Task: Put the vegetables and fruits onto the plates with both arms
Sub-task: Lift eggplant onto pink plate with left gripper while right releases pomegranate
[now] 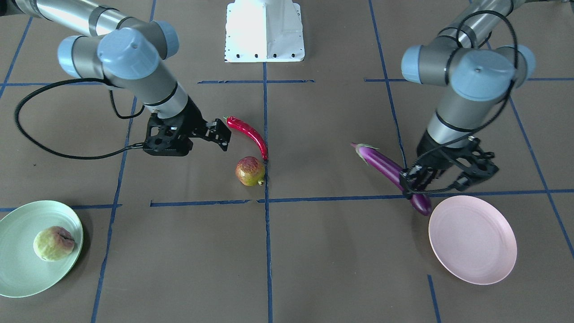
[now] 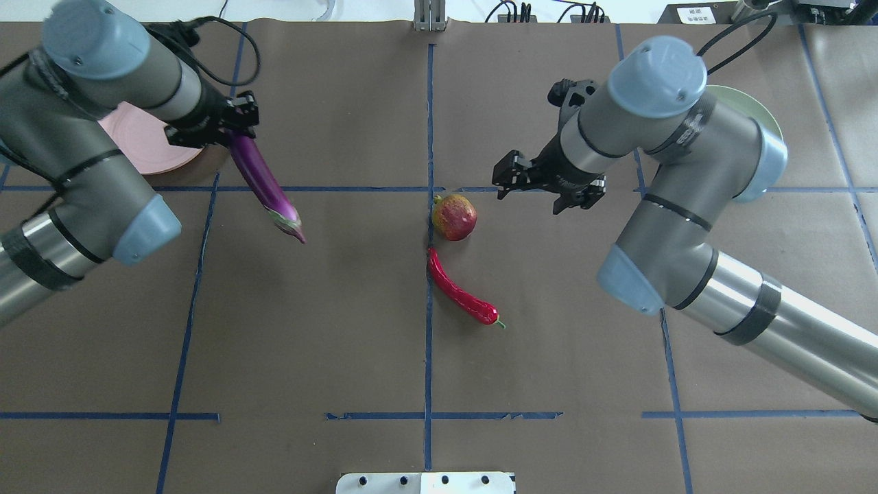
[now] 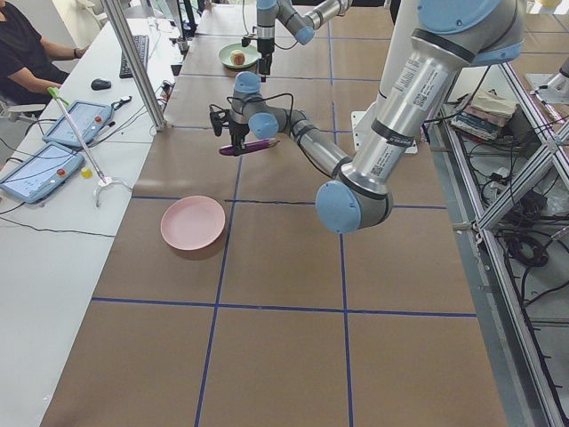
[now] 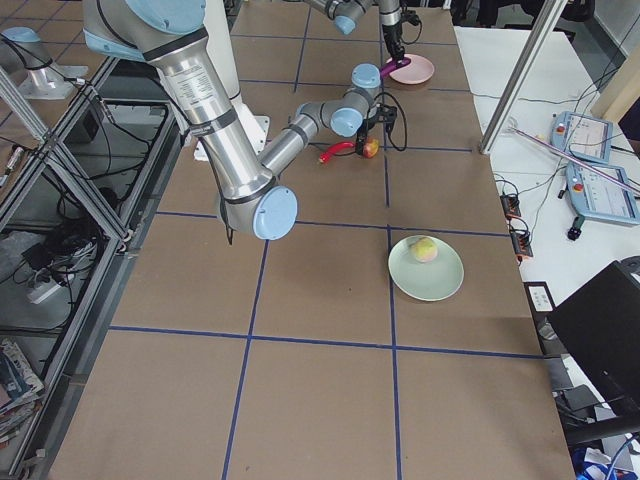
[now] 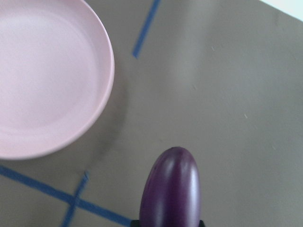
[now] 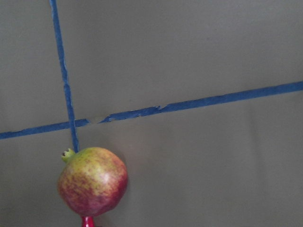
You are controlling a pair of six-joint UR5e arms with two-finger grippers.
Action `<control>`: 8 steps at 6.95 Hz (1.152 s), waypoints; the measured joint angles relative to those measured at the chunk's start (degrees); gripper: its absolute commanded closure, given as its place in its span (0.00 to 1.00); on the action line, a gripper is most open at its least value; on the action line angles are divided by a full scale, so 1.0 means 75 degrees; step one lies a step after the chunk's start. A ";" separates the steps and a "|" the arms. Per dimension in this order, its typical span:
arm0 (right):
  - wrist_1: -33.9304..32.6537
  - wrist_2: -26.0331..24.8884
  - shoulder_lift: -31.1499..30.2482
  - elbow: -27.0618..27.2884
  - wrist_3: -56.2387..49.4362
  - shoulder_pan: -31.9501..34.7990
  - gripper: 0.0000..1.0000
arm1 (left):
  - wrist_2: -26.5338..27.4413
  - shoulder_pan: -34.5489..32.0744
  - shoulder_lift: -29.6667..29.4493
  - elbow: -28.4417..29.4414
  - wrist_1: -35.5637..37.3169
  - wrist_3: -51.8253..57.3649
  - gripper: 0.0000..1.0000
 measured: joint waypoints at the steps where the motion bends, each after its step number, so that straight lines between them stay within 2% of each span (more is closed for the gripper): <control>1: -0.0028 -0.0409 0.0308 -0.0273 0.0319 -0.0275 0.00 | -0.0040 -0.0510 -0.0038 0.0728 -0.0115 0.0527 0.93; 3: -0.0040 -0.0979 0.0691 -0.0791 0.0510 -0.0630 0.00 | -0.0054 -0.1102 -0.0384 0.2449 -0.0750 0.1285 0.00; 5: -0.0054 -0.1380 0.0916 -0.1186 0.0537 -0.0809 0.00 | -0.0042 -0.1273 -0.0599 0.3214 -0.1085 0.1582 0.00; 8: -0.0004 -0.1641 0.1399 -0.1972 0.0626 -0.0837 0.00 | -0.0029 -0.1318 -0.0635 0.3294 -0.1155 0.1644 0.00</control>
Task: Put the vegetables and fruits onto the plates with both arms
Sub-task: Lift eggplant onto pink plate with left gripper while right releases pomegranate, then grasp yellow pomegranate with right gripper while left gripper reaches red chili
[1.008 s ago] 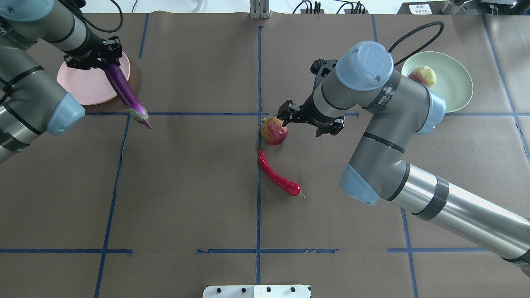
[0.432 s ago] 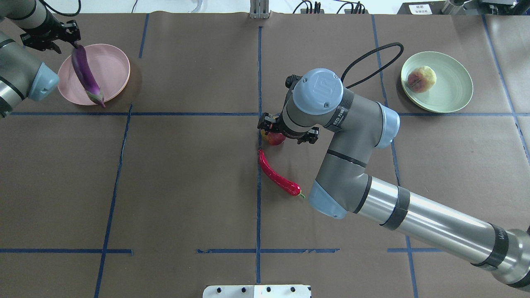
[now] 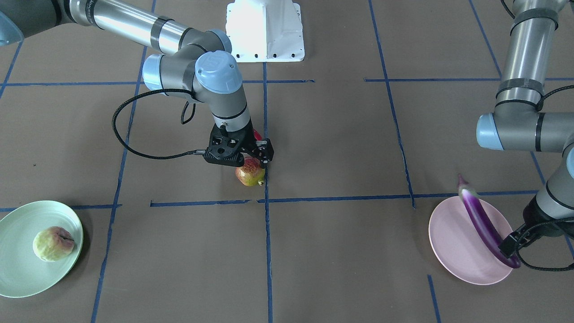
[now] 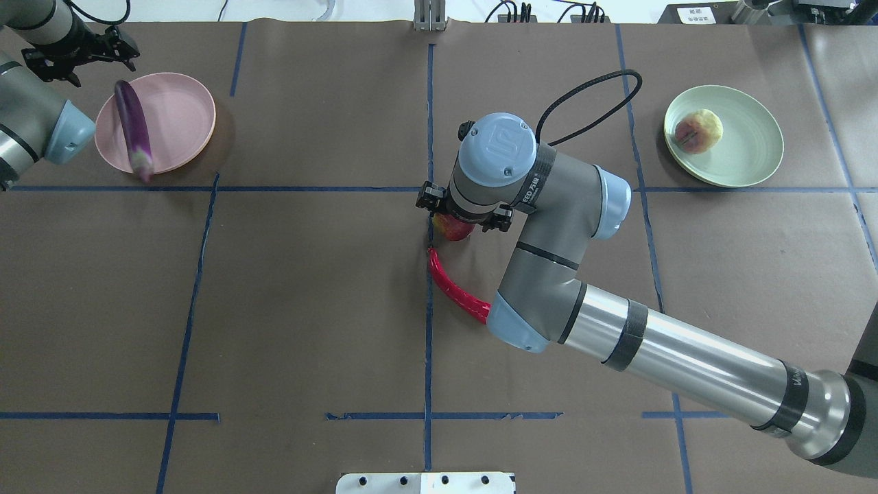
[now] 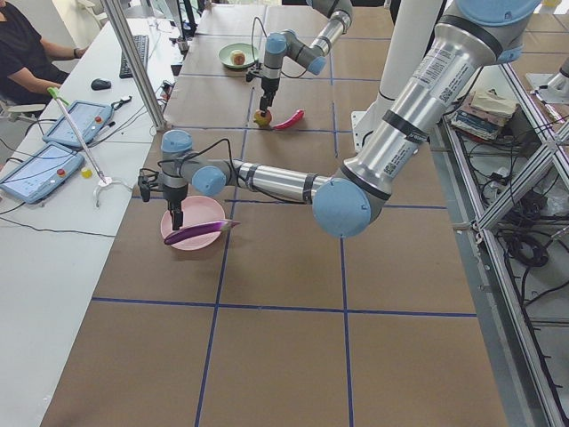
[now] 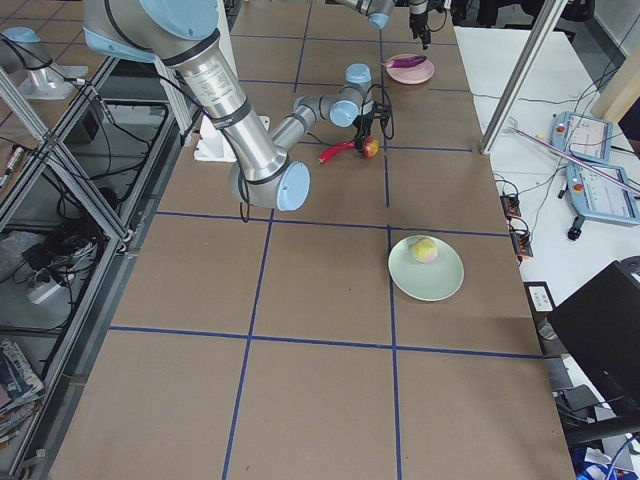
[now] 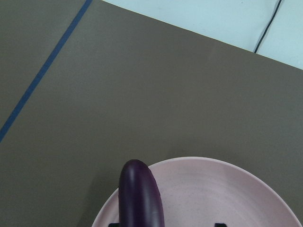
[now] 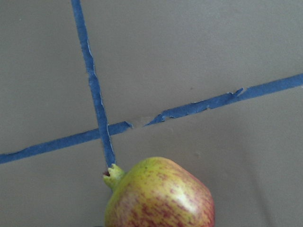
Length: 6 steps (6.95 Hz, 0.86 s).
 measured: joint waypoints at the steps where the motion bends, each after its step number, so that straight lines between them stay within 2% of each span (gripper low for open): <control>1: 0.0014 -0.0083 0.0087 -0.0183 -0.0004 -0.0014 0.01 | -0.0015 0.0000 -0.0004 -0.0091 0.0020 -0.0030 0.00; 2: 0.0022 -0.0195 0.0129 -0.0308 -0.0008 -0.0039 0.35 | -0.0068 0.0016 -0.0006 -0.0290 0.0063 -0.0129 0.00; 3: 0.0028 -0.0252 0.0147 -0.0356 0.0017 -0.0063 0.98 | -0.0161 0.0131 -0.0004 -0.0575 0.0056 -0.0534 0.00; 6: 0.0028 -0.0019 0.0029 -0.0198 0.0132 0.0246 1.00 | -0.0235 0.1642 0.0003 -0.1920 0.0043 -0.3382 0.00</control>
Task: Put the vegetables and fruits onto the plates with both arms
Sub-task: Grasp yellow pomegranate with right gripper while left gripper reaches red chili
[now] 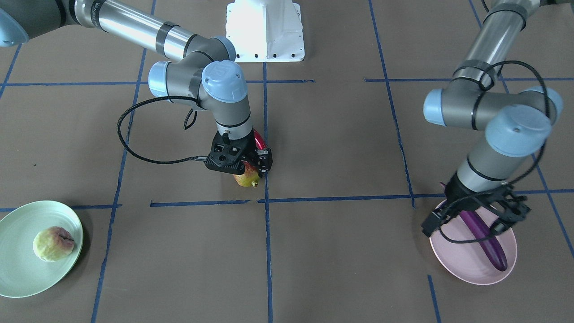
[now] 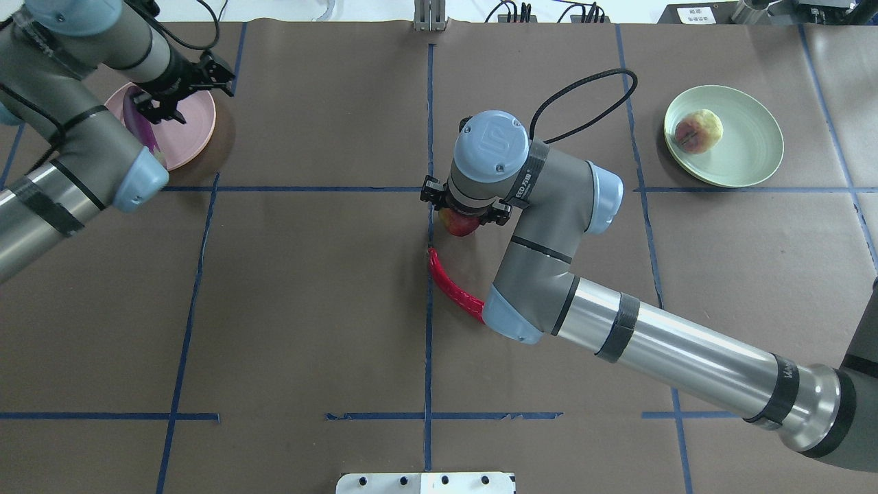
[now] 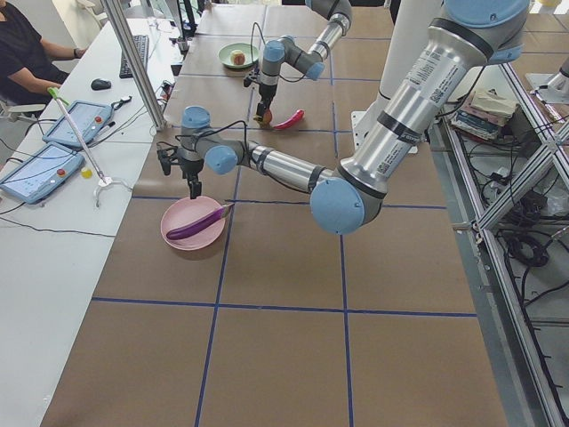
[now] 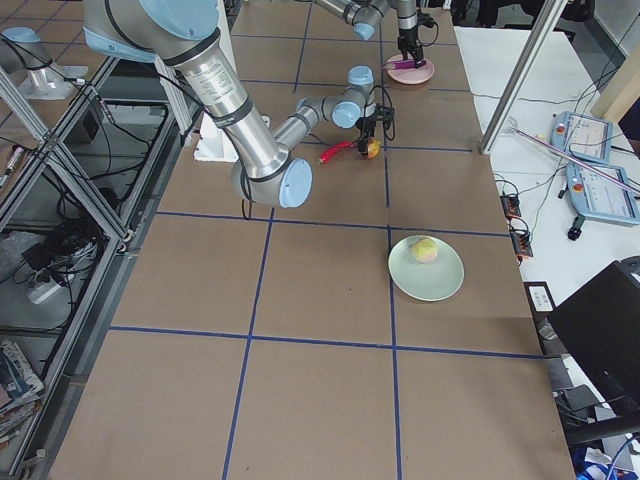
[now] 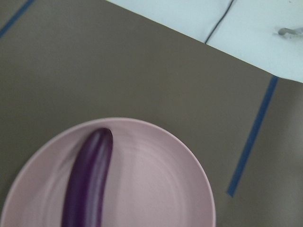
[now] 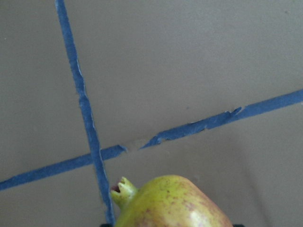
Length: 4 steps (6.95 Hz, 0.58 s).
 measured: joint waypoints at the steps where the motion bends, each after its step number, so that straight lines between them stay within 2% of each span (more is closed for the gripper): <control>1: -0.0018 0.0401 -0.0241 0.0150 -0.0365 0.0491 1.00 | 0.0096 0.0687 -0.0062 -0.0529 0.0027 -0.1138 0.00; 2: -0.0024 0.0819 -0.0568 0.0253 -0.1252 0.1140 1.00 | 0.0395 0.1410 -0.0243 -0.0853 0.0058 -0.2145 0.00; 4: -0.0035 0.1266 -0.1186 0.0119 -0.3476 0.2470 1.00 | 0.1276 0.2785 -0.0834 -0.0977 0.0153 -0.3529 0.00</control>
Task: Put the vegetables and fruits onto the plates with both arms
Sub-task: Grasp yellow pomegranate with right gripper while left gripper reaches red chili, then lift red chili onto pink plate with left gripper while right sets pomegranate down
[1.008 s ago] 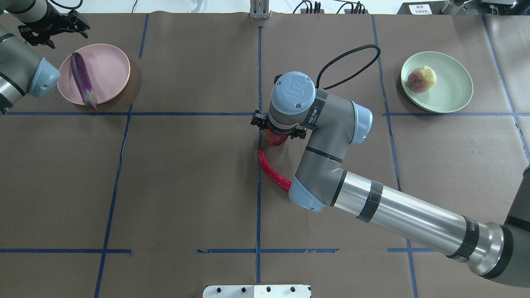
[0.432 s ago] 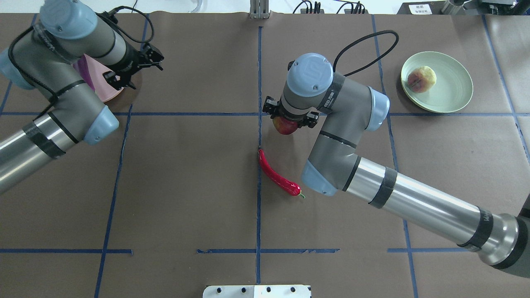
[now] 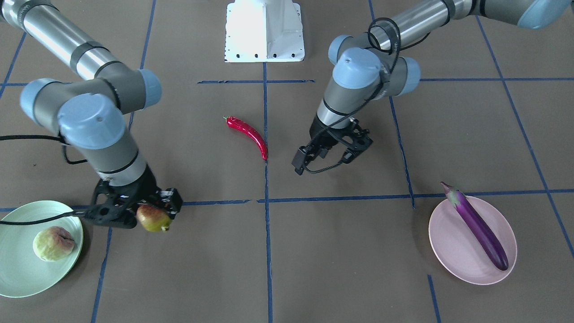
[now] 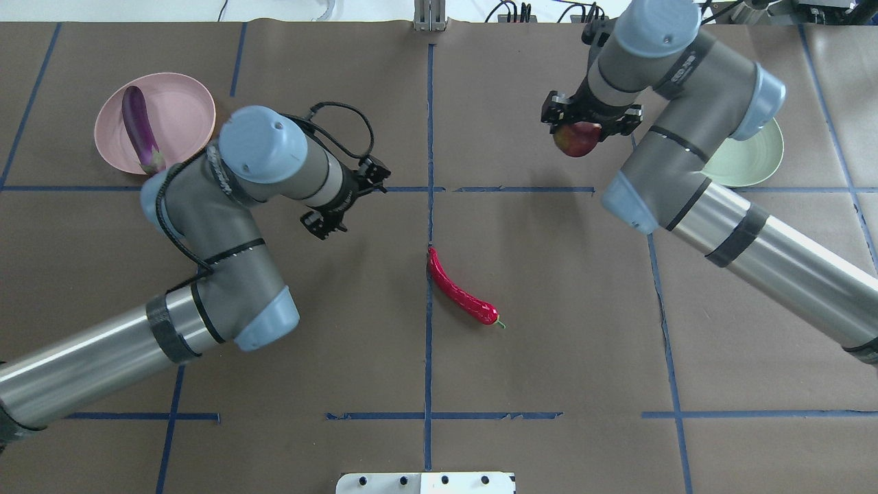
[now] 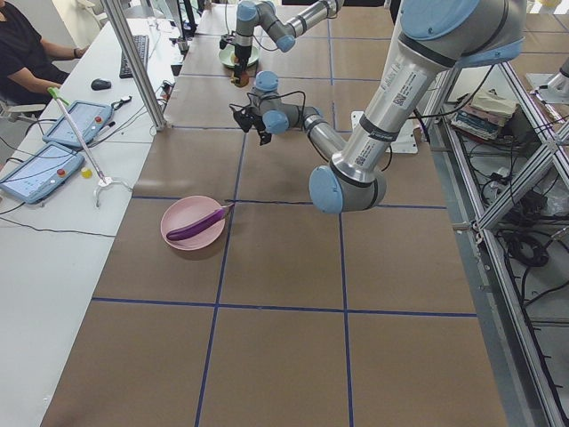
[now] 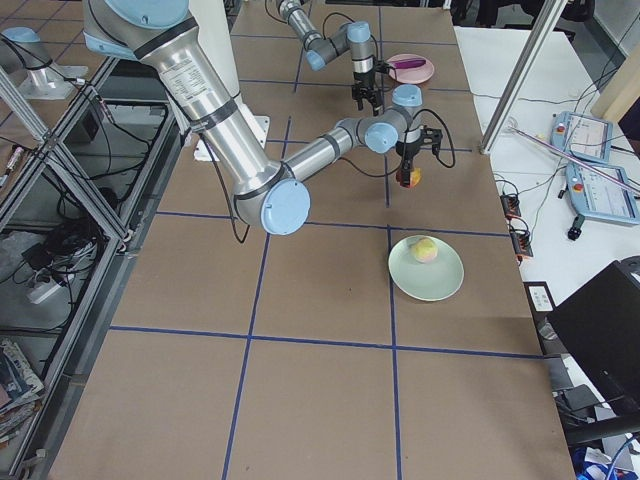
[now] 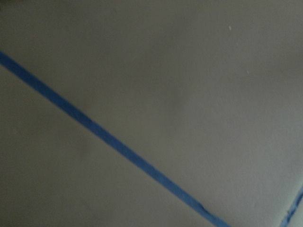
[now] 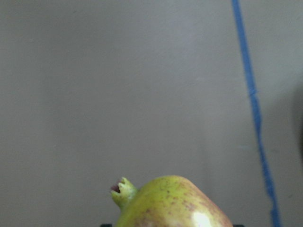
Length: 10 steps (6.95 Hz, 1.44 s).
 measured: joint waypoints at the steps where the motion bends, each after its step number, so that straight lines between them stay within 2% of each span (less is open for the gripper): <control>1: 0.0000 0.0127 -0.0197 -0.0286 -0.1077 0.0633 1.00 | 0.0265 0.0451 -0.0314 0.0038 0.0296 -0.0352 0.00; 3: 0.0034 0.0253 -0.0447 -0.1157 -0.2926 0.1566 1.00 | 0.0540 0.0954 -0.1049 0.0313 0.1386 -0.0670 0.00; 6: 0.0034 0.0266 -0.0698 -0.1743 -0.3918 0.2119 0.98 | 0.0751 0.1185 -0.1991 0.1490 0.1670 -0.1174 0.00; 7: 0.0039 0.0275 -0.0747 -0.1891 -0.4031 0.2168 0.65 | 0.0776 0.1285 -0.2085 0.1620 0.1696 -0.1264 0.12; 8: 0.0043 0.0280 -0.0778 -0.1979 -0.4071 0.2156 0.01 | 0.0793 0.1342 -0.2127 0.1663 0.1717 -0.1330 0.56; 9: 0.0080 0.0280 -0.0813 -0.2036 -0.4084 0.2120 0.00 | 0.0801 0.1365 -0.2131 0.1680 0.1725 -0.1382 0.94; 10: 0.0252 0.0278 -0.0902 -0.2065 -0.4085 0.2070 0.00 | 0.0807 0.1370 -0.2124 0.1681 0.1734 -0.1398 1.00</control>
